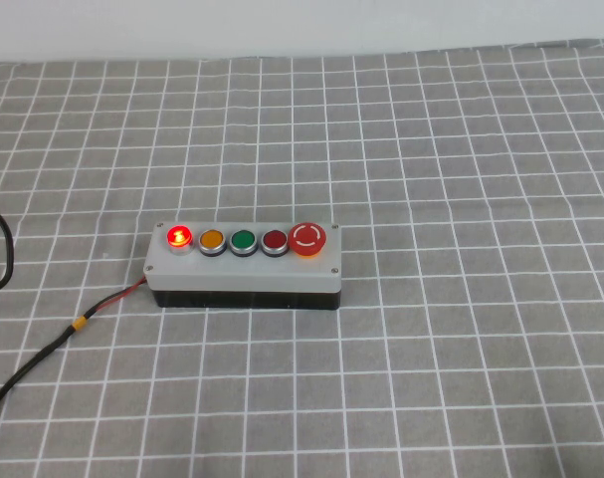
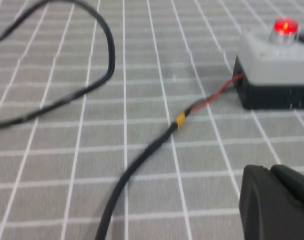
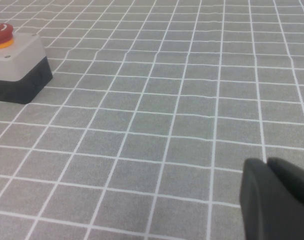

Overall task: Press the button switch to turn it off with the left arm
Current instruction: 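Press the lit red button on the button box to turn it off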

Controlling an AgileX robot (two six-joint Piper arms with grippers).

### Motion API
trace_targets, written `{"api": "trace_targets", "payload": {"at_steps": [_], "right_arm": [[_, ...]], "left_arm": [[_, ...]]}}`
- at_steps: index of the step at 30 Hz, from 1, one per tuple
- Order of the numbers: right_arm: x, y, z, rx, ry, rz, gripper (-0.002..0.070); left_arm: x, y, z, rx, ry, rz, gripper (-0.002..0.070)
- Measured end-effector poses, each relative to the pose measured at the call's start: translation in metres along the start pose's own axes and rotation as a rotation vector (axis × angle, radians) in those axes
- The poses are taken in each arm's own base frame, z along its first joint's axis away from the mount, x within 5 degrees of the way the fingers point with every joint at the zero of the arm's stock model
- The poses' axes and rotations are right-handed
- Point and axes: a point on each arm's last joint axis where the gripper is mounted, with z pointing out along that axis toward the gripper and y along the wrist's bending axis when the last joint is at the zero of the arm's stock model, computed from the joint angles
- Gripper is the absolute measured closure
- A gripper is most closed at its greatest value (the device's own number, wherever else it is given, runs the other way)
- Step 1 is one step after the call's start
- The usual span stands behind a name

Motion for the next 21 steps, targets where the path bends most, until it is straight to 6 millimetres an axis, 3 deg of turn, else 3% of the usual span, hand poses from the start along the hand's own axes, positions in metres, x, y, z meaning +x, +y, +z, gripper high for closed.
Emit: {"api": "trace_targets", "payload": {"at_steps": [11,15,21], "right_arm": [[0.0,0.0,0.0,0.0,0.0,0.0,0.0692],[0.0,0.0,0.0,0.0,0.0,0.0,0.0693],[0.0,0.0,0.0,0.0,0.0,0.0,0.0692]], "left_arm": [[-0.018,0.0,-0.002,0.0,-0.202,0.0,0.0678],[-0.033,0.0,-0.006,0.0,-0.374,0.0,0.0678],[-0.063,0.0,-0.025,0.0,-0.766,0.0,0.0678]]}}
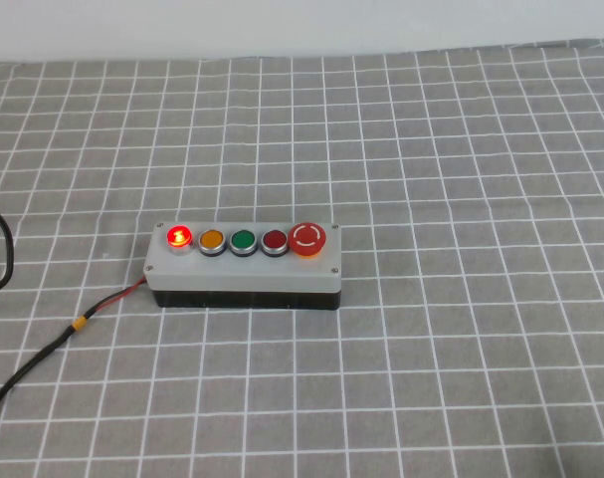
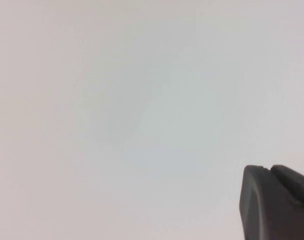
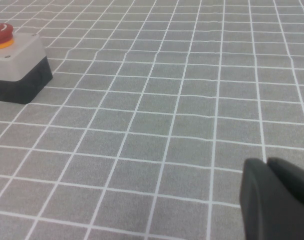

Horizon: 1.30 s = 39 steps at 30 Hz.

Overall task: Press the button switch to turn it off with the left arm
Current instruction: 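Press the lit red button on the button box to turn it off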

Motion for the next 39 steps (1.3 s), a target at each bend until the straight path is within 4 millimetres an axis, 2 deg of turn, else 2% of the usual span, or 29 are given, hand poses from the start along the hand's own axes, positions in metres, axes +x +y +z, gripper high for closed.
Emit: {"api": "trace_targets", "payload": {"at_steps": [8,12,20,24,27,34,39], "right_arm": [[0.0,0.0,0.0,0.0,0.0,0.0,0.0692],[0.0,0.0,0.0,0.0,0.0,0.0,0.0692],[0.0,0.0,0.0,0.0,0.0,0.0,0.0692],[0.0,0.0,0.0,0.0,0.0,0.0,0.0692],[0.0,0.0,0.0,0.0,0.0,0.0,0.0692],[0.0,0.0,0.0,0.0,0.0,0.0,0.0692],[0.0,0.0,0.0,0.0,0.0,0.0,0.0692]], "left_arm": [[-0.038,0.0,-0.008,0.025,-0.43,-0.116,0.0678],[-0.056,-0.001,-0.008,0.06,-0.505,-0.149,0.0678],[-0.151,0.003,-0.004,0.061,-0.585,-0.118,0.0678],[-0.193,0.007,-0.003,0.024,-0.48,-0.112,0.0678],[-0.21,0.01,0.011,0.0,-0.346,-0.116,0.0678],[-0.213,0.015,0.068,-0.051,0.161,-0.175,0.0678],[-0.197,0.015,0.106,-0.051,0.412,-0.154,0.0678]]}}
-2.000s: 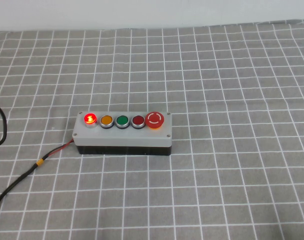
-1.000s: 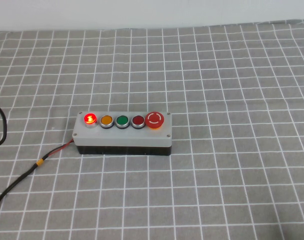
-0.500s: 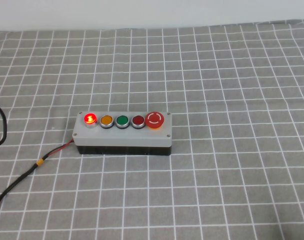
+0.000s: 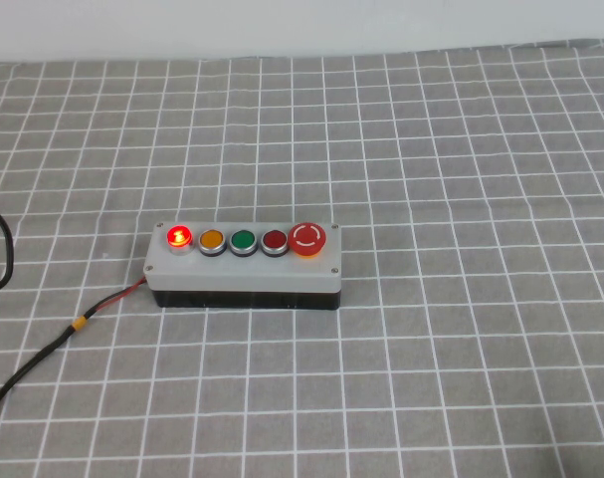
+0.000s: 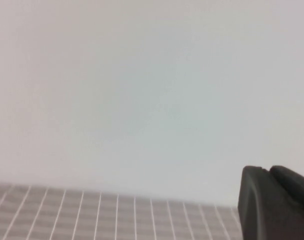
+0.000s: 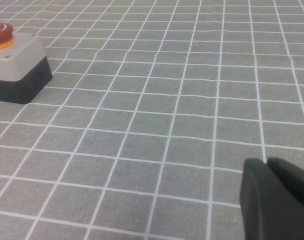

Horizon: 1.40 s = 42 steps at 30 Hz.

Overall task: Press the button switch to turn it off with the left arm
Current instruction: 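Press the lit red button on the button box to turn it off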

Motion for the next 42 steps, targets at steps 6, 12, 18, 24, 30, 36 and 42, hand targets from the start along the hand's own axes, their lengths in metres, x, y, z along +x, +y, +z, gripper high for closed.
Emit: {"api": "trace_targets", "payload": {"at_steps": [6,12,18,24,30,36,42], "right_arm": [[0.0,0.0,0.0,0.0,0.0,0.0,0.0692],[0.0,0.0,0.0,0.0,0.0,0.0,0.0692],[0.0,0.0,0.0,0.0,0.0,0.001,0.0692],[0.0,0.0,0.0,-0.002,0.0,0.004,0.0692],[0.0,0.0,0.0,-0.002,0.0,0.004,0.0692],[0.0,0.0,0.0,-0.002,0.0,0.004,0.0692],[0.0,0.0,0.0,-0.002,0.0,0.004,0.0692]], "left_arm": [[0.015,-0.003,0.038,0.027,0.157,-0.045,0.0678],[0.046,-0.011,0.081,0.106,0.431,-0.037,0.0678],[0.064,-0.016,0.126,0.16,0.717,-0.019,0.0678],[0.07,-0.019,0.172,0.184,0.932,-0.004,0.0678],[0.085,-0.038,0.21,0.218,1.032,0.056,0.0678],[0.113,-0.048,0.241,0.14,1.123,0.114,0.0678],[0.15,-0.057,0.267,0.142,1.212,0.135,0.0678]]}}
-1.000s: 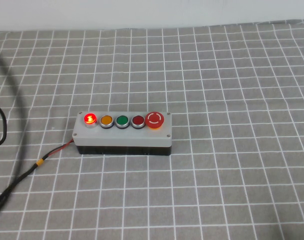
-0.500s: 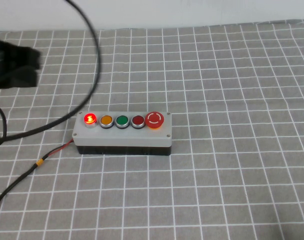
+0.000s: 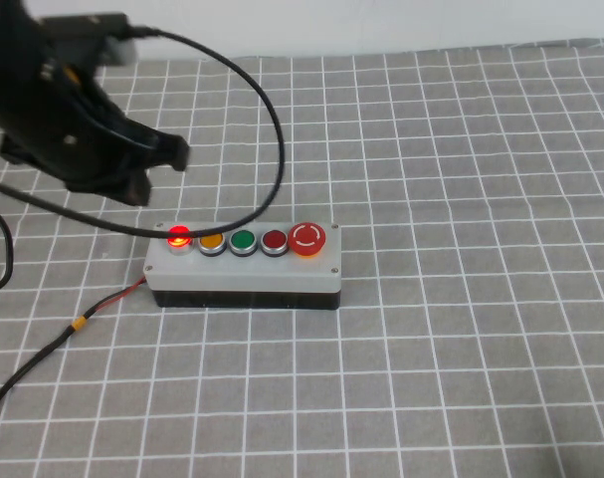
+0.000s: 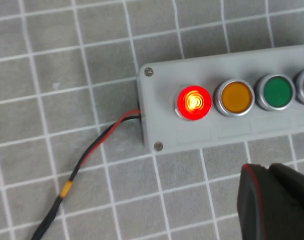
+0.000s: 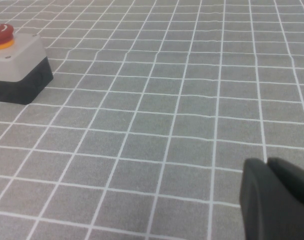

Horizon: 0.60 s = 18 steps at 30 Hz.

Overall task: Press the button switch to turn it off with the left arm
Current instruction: 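Press the lit red button on the button box to turn it off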

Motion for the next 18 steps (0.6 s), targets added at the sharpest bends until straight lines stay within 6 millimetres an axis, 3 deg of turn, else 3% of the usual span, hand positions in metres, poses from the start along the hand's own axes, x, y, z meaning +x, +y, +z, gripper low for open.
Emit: {"api": "trace_targets", "payload": {"at_steps": [7,18], "right_arm": [[0.0,0.0,0.0,0.0,0.0,0.0,0.0692],[0.0,0.0,0.0,0.0,0.0,0.0,0.0692]], "left_arm": [[-0.011,0.0,0.038,0.003,0.016,0.002,0.0678],[-0.015,0.002,0.074,0.001,0.059,0.0,0.0678]]}}
